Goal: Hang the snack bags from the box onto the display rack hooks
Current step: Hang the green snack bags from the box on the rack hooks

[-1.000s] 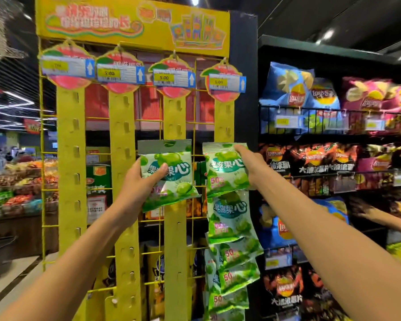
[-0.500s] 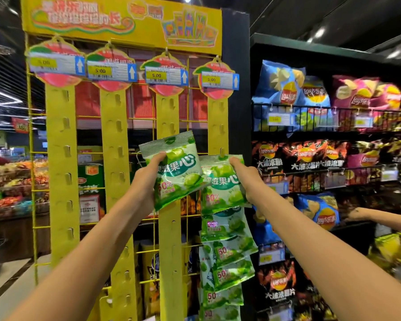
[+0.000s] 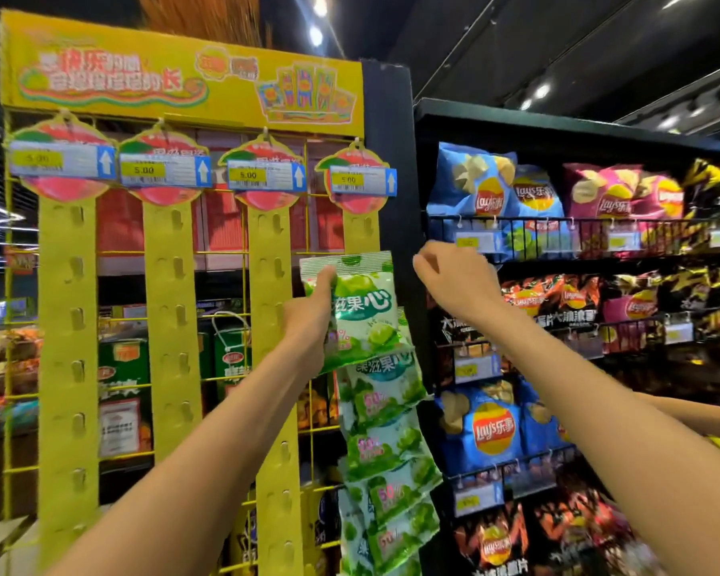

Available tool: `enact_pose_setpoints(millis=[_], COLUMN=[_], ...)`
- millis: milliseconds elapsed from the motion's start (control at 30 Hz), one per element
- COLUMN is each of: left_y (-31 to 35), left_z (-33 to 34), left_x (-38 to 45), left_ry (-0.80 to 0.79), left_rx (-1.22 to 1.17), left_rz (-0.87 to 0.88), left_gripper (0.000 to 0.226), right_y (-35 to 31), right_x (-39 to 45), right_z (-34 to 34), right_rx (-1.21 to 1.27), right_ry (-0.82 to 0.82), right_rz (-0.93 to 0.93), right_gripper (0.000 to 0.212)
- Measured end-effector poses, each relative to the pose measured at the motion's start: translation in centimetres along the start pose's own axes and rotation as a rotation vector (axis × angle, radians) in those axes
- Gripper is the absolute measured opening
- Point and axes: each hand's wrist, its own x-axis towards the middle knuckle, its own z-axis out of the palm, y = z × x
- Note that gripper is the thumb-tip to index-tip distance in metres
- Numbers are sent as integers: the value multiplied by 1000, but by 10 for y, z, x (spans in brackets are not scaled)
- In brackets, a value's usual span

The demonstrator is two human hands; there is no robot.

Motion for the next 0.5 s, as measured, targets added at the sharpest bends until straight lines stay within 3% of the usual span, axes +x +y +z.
enact_pose_setpoints(millis=[100, 200, 500], left_y=[9, 17, 10], left_z=[19, 34, 37], left_x=[6, 14, 20], left_ry=[47, 98, 203], left_rx=[46, 128, 299], left_rz=[70, 86, 59], left_gripper=[66, 61, 53], right_y=[-8, -17, -21], right_x=[34, 60, 74], right_z=[-5, 1, 21], right_rx=[119, 43, -206], right_ry=[32, 45, 24], right_rz=[-298, -470, -603], right_gripper=[24, 33, 39])
